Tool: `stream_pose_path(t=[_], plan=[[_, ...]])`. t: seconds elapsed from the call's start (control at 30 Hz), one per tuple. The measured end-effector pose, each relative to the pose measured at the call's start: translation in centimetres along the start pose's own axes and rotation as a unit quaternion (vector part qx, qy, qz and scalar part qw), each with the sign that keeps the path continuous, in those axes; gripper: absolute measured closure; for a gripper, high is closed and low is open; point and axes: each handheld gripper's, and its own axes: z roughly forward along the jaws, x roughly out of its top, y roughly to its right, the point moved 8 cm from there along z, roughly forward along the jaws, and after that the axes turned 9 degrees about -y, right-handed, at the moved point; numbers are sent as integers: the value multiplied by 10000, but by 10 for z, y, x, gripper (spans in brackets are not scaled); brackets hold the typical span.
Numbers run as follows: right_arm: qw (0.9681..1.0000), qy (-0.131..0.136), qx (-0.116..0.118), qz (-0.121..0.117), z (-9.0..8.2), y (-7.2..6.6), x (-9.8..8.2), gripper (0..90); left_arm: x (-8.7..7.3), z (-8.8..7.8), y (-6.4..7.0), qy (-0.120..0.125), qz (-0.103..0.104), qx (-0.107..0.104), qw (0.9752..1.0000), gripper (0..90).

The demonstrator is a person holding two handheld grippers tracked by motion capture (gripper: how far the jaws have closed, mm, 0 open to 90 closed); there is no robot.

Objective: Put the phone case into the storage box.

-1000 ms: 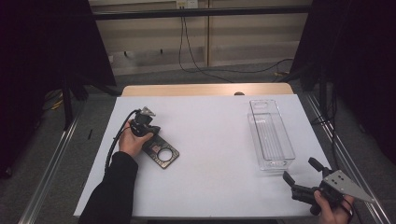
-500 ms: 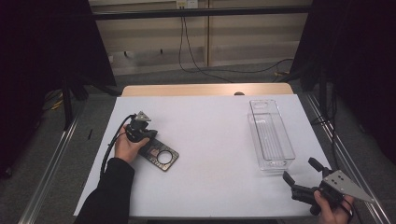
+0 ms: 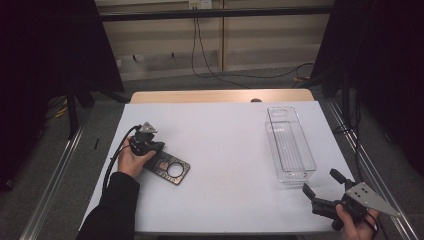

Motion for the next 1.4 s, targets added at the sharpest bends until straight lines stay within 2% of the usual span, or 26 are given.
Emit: stream_pose_path(t=[0.33,0.57,0.7,0.83,1.0,1.1,1.27,1.4], plan=[[10000,10,-3,17,-1,0,0,0,-5,-4,1,3,12,18,10000,900],[10000,-4,4,2,0,0,0,0,-14,-9,4,-14,72,-92,9999,900],[10000,-1,6,3,0,0,0,0,-17,-11,5,-9,62,-78,9999,900],[10000,0,7,-5,0,0,0,0,-19,-13,8,-38,85,-43,9999,900],[10000,1,9,-10,0,0,0,0,-23,-15,10,6,54,-107,9999,900],[10000,5,14,-6,0,0,0,0,-25,-17,14,-26,70,-5,10000,900],[10000,-7,44,-1,1,-2,0,0,-29,-20,19,-72,172,-19,9998,900],[10000,-7,37,-1,0,-1,0,0,-32,-22,22,-1,175,-26,9998,900]])
